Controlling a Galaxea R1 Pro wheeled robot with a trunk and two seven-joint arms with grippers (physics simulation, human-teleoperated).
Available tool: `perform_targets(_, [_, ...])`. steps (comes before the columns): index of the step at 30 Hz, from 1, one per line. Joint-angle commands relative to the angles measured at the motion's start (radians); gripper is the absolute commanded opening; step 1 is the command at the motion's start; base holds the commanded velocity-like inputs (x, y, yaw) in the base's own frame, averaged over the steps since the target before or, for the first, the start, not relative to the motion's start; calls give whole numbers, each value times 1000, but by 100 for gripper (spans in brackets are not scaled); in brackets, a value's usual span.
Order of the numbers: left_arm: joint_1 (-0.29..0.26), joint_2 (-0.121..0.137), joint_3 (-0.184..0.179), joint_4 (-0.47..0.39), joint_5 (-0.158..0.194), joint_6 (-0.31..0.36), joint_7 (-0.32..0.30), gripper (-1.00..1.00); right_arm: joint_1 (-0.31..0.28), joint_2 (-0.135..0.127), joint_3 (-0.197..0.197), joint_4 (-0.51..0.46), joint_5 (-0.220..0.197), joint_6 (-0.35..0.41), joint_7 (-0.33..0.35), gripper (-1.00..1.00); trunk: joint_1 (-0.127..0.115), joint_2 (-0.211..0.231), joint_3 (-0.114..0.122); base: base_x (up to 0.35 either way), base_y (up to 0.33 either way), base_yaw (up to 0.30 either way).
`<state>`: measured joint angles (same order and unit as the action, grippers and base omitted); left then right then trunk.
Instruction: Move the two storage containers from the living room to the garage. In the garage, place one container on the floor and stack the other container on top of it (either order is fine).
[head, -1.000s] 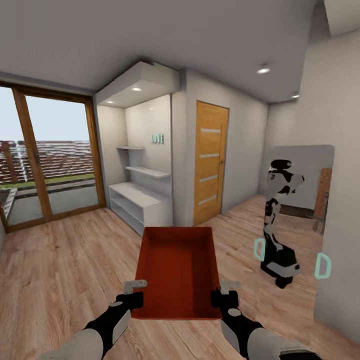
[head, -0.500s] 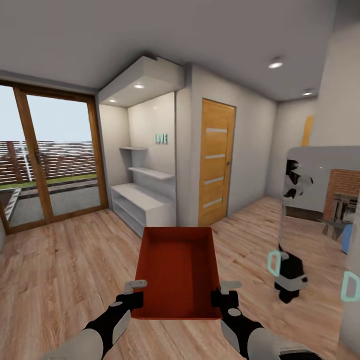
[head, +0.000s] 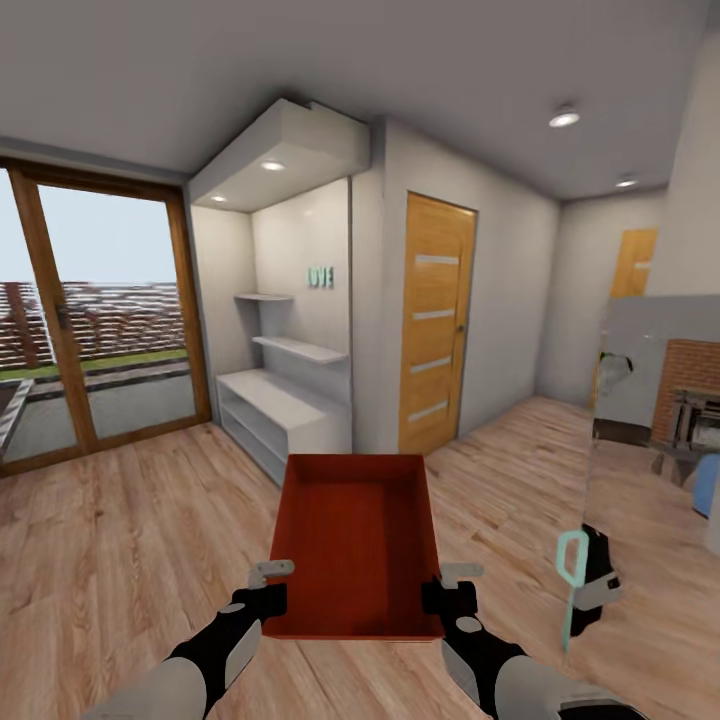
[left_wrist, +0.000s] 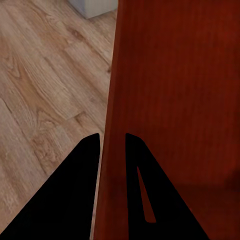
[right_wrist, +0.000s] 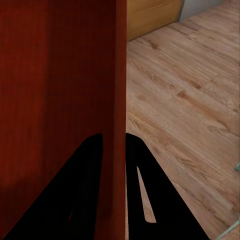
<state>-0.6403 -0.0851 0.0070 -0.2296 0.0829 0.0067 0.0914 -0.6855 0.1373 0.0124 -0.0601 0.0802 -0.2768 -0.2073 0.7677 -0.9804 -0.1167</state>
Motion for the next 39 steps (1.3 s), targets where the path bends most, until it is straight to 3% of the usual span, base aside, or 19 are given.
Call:
perform_targets(1, [1, 5, -5, -1, -2, 1, 37, -100, -2, 1, -92, -52, -4, 4, 14, -100, 1, -1, -2, 321, 0, 0])
perform_targets(39, [1, 5, -5, -2, -2, 1, 37, -100, -2, 1, -92, -52, -4, 4, 14, -100, 1, -1, -2, 321, 0, 0])
